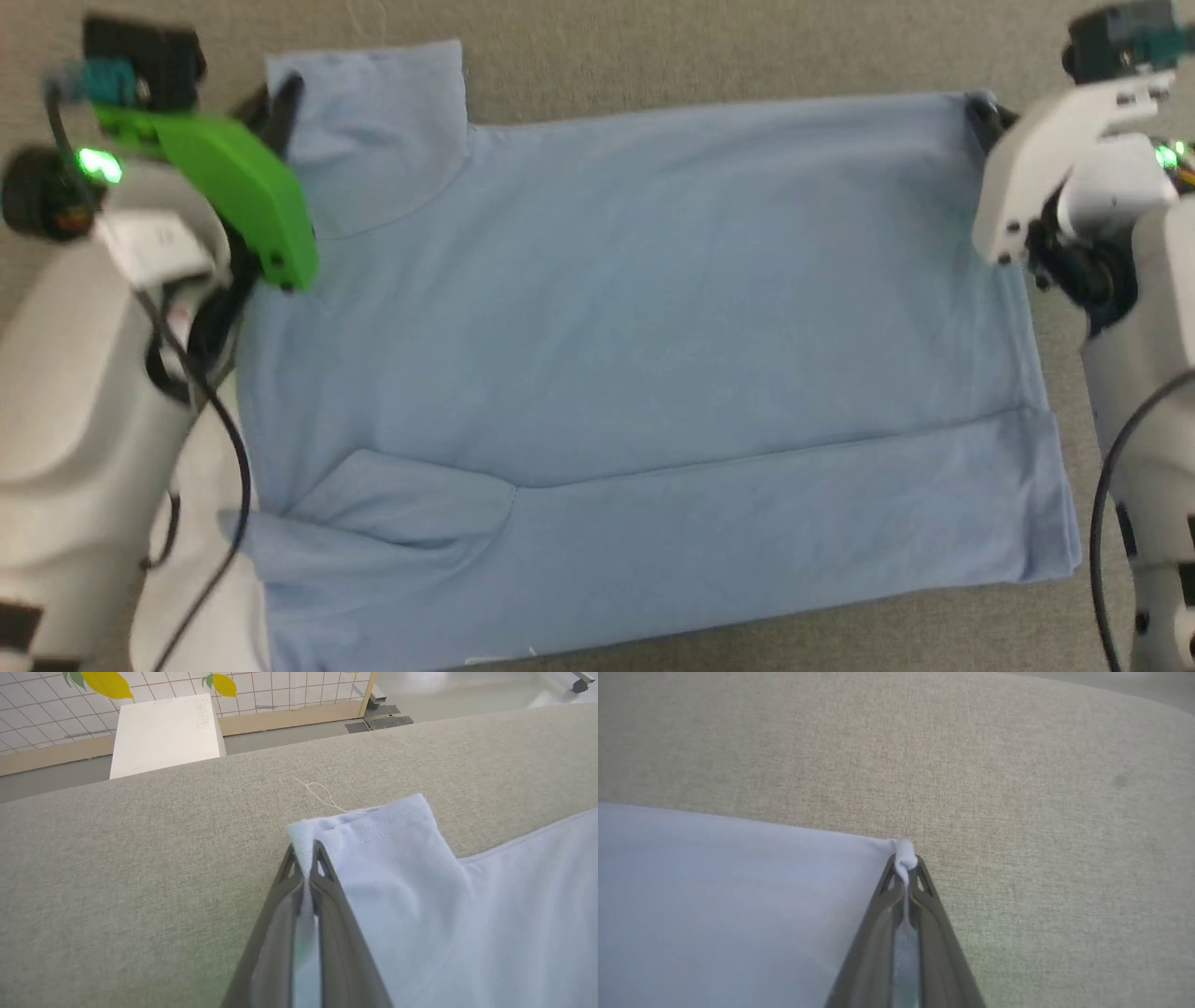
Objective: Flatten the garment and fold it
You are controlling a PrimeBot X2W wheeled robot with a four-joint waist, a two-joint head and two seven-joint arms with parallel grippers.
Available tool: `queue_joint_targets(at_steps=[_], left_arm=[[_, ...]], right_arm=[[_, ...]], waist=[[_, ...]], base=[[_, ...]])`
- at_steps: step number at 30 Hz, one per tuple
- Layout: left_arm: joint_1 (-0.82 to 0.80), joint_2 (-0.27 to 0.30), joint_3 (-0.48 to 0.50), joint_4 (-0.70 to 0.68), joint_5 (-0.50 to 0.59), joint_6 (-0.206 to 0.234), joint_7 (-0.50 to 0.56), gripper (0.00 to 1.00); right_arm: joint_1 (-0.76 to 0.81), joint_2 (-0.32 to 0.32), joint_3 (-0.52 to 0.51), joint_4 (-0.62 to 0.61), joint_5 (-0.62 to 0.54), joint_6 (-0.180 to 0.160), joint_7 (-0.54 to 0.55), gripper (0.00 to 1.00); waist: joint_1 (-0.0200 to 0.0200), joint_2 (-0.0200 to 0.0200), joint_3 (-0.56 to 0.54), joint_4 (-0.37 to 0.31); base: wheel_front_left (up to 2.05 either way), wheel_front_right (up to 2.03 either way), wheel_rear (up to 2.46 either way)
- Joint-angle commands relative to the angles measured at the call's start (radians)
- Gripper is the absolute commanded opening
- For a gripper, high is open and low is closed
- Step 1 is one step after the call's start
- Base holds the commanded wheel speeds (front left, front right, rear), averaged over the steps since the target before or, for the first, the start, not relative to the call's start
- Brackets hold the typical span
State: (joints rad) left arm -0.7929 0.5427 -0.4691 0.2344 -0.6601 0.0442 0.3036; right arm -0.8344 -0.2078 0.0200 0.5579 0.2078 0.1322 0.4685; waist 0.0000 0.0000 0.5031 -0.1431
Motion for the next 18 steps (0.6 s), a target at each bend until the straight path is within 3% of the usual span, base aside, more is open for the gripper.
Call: queue_joint_targets(at_steps=[1,10,18], left_arm=[[0.047,0.008,0.005,-0.019,-0.005,-0.003,-0.033,0.00],[0.385,0.020,0.059,-0.181,-0.075,0.059,-0.190,0.00],[0.666,-0.005,0.088,-0.307,-0.172,0.119,-0.236,0.00]], right_arm=[[0.036,-0.013,0.005,-0.016,0.014,-0.002,-0.050,0.00],[0.280,-0.064,0.043,-0.092,0.083,-0.002,-0.308,0.00],[0.440,-0.088,0.037,-0.137,0.093,-0.002,-0.277,0.00]], waist=[[0.0000,0.0000,-0.103,0.032],[0.0000,0.0000,-0.273,0.080],[0.0000,0.0000,-0.335,0.102]], base=[[0.00,0.00,0.00],[0.00,0.00,0.00],[0.00,0.00,0.00]])
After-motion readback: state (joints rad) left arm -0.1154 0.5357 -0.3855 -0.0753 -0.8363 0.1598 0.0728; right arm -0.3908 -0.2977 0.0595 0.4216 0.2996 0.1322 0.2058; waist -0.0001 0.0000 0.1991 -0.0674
